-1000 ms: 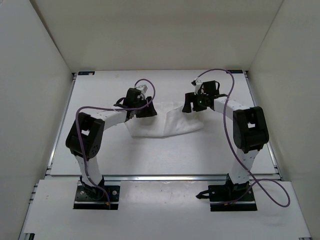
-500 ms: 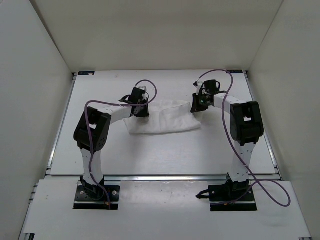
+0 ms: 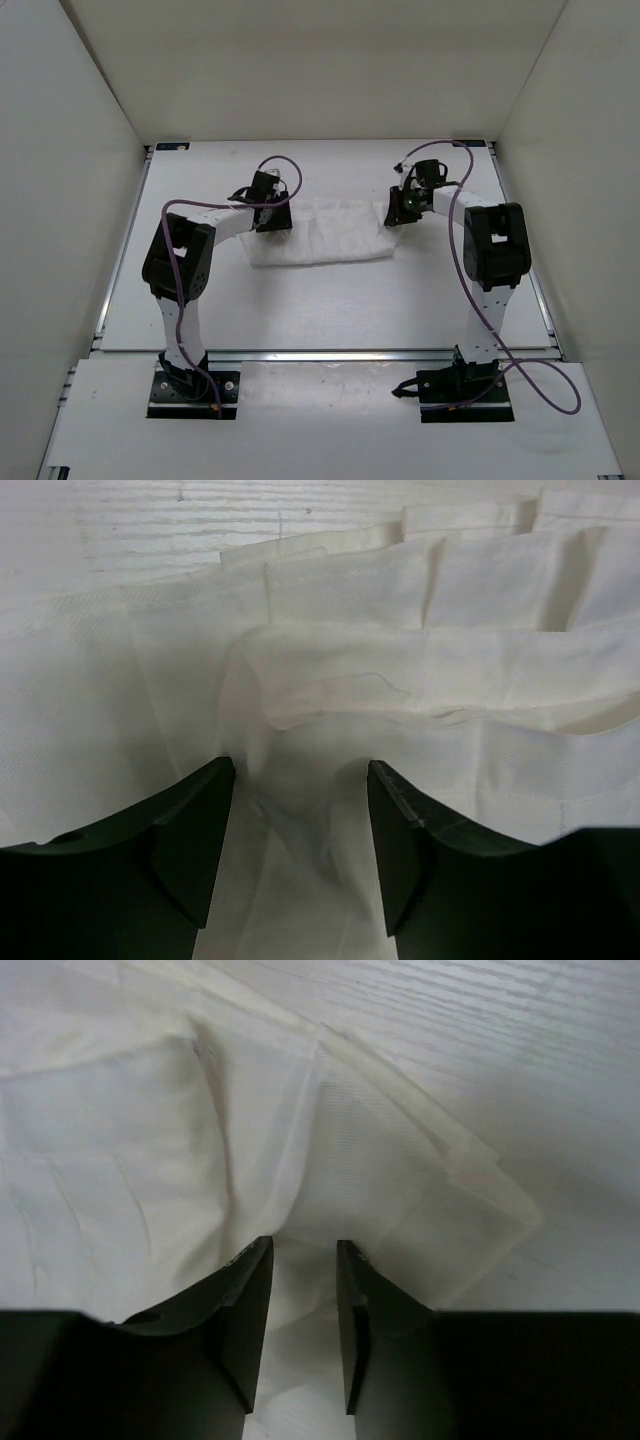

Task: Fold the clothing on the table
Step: Fold the skirt

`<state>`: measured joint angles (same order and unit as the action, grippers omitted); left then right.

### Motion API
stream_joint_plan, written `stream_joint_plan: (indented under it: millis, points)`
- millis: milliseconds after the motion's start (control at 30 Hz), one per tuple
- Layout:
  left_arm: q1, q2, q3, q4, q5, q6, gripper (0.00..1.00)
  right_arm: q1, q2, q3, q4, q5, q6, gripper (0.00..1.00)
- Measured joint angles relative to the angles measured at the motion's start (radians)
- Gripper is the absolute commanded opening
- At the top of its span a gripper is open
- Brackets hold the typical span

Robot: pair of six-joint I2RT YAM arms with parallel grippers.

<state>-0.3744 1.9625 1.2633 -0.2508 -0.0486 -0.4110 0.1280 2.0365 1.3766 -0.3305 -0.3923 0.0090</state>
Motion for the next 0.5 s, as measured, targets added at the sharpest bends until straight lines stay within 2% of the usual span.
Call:
stream_joint_plan:
  millis: [33,100,200,267,467,500]
  points:
    - [0.005,-0.004,0.000,-0.003,0.000,0.006,0.69,-0.009,-0.004,0.000,-0.008,-0.004,0.009,0.38]
    - [0.009,-0.008,0.001,-0.008,-0.001,0.011,0.73,-0.019,-0.027,0.000,-0.032,-0.007,0.023,0.58]
    - [0.015,-0.016,0.006,-0.021,-0.009,0.019,0.74,-0.026,-0.088,-0.008,-0.051,-0.003,0.043,0.72]
    - [0.017,-0.036,0.005,-0.029,-0.017,0.023,0.76,-0.024,-0.154,-0.034,-0.054,-0.004,0.055,0.78]
    - [0.033,-0.186,-0.054,-0.016,-0.046,0.036,0.74,-0.023,-0.293,-0.135,-0.039,-0.007,0.082,0.82]
    - [0.035,-0.214,-0.070,-0.011,-0.053,0.037,0.73,-0.020,-0.294,-0.156,-0.031,-0.007,0.089,0.88]
